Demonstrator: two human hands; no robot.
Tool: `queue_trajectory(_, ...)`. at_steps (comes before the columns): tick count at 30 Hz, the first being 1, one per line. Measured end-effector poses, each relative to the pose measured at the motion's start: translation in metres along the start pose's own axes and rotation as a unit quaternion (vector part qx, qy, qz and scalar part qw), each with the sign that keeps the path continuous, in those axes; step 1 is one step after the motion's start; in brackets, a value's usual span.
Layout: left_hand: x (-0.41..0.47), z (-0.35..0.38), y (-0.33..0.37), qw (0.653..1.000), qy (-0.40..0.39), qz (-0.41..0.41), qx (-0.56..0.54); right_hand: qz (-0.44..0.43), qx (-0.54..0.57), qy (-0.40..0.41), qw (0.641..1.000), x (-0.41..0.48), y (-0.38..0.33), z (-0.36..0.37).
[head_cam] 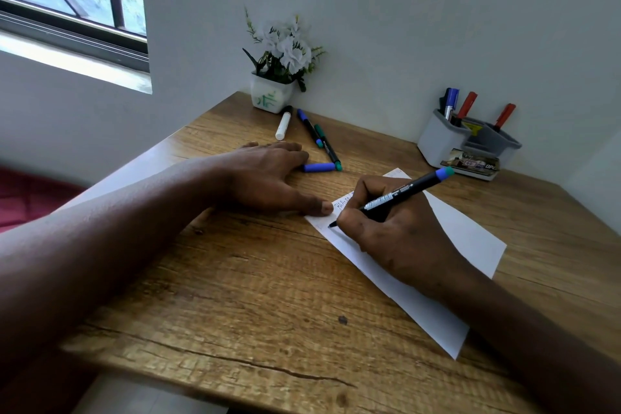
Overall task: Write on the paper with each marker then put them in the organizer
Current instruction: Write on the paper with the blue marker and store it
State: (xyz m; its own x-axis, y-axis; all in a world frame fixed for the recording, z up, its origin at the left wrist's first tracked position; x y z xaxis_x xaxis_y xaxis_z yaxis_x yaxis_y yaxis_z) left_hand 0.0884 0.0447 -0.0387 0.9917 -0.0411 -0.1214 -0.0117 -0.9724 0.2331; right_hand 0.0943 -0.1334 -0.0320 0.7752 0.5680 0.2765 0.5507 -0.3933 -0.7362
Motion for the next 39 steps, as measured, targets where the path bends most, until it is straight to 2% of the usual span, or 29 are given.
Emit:
queue_trajectory(9,-0.0009,-0.0011,0.0003,1.000,0.000,0.004,-0.004,0.014,0.025,-0.007,1.000,-0.0003,-0.0007,-0.0008)
queue_trajectory(13,0.0006,-0.0006,-0.0002,1.000,0.002,0.007,-0.001,0.017,0.027,0.028,0.999,0.0000,0.0013,-0.0030)
queue_trajectory(18,0.0016,-0.0008,-0.0001,1.000,0.002,0.007,0.000,0.012,0.018,0.007,1.000,-0.0001,-0.0004,-0.0017)
queue_trajectory(28,0.0012,-0.0002,-0.0007,1.000,0.008,0.006,-0.003,0.030,0.048,0.031,0.998,-0.0009,0.0022,-0.0063)
queue_trajectory(39,0.0002,-0.0017,0.0007,1.000,0.007,0.005,-0.007,0.049,0.076,0.000,0.996,-0.0019,0.0001,-0.0056)
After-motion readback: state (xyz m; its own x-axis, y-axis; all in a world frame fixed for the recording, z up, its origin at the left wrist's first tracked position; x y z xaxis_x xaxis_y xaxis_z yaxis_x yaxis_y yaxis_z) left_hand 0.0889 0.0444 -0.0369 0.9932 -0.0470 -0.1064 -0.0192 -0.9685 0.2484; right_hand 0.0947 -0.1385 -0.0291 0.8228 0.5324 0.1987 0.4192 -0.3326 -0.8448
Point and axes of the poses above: each hand's wrist, its own x-axis towards the middle knuckle, its own z-axis out of the palm, y = z × x, the point moved 5 cm from there along x, towards the middle knuckle, and after that the axes turned 4 degrees about z, right-handed, at the moved point
